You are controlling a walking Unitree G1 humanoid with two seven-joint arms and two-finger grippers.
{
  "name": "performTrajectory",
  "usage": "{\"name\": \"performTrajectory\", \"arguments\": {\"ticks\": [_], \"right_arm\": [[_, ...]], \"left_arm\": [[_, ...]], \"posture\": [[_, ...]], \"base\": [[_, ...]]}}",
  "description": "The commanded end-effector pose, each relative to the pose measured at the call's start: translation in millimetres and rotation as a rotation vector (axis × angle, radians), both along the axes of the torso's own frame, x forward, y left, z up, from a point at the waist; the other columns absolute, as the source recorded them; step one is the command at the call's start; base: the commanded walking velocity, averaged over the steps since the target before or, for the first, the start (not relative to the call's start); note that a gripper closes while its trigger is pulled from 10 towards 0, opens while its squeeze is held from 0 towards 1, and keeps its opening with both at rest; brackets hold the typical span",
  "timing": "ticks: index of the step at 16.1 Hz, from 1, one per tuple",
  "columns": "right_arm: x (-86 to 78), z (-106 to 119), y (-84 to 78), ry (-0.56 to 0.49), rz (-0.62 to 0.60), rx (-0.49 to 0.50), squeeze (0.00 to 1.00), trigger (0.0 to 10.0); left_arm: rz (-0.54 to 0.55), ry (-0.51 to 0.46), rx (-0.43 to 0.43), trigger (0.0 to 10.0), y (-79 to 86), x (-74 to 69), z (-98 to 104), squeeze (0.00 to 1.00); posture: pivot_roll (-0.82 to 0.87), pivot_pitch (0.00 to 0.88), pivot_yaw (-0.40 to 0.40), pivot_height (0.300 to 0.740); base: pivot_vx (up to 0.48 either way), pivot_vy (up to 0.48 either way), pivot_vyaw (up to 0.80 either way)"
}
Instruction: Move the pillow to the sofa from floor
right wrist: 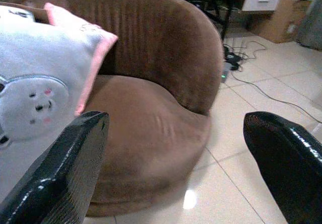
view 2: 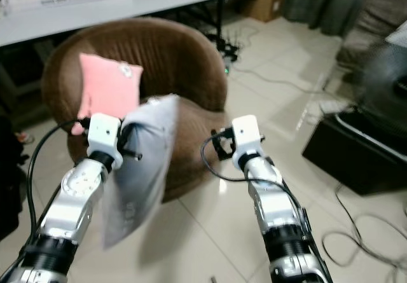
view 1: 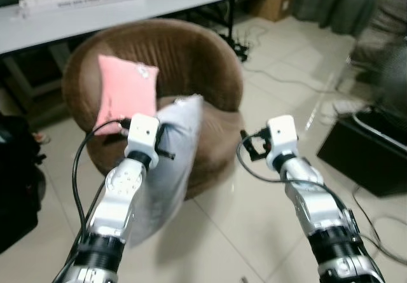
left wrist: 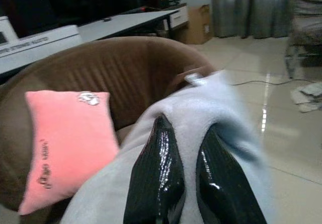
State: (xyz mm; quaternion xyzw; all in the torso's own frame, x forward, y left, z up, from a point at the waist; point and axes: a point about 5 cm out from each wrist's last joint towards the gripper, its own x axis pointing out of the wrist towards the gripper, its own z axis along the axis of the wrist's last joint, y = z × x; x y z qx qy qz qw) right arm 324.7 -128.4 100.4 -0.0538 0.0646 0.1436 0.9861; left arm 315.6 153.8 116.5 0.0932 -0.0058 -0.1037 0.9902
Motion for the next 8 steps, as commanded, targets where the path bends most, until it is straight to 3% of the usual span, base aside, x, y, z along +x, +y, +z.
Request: {"name": "performTrajectory", "arguments": {"ticks": [1, 8], "right_arm": [[0.3, 2.7, 8.8, -0.002, 0.022, 0.021, 0.00, 10.0], [1.4, 2.7, 7.4, -0.008, 0.008, 0.005, 0.00, 10.0]], "left_arm": [[0.007, -0.075, 0.007, 10.0, 6.1, 3.3, 16.8, 0.00], [0.001, -0.073, 0.011, 10.0, 5.9, 4.1, 17.2, 0.00]], "posture": [[0.07, 0.000, 0.031, 0.740], [0.07, 0.000, 0.037, 0.740]], "base": [[0.472, 0.000, -0.80], [0.469, 0.000, 0.00]]}}
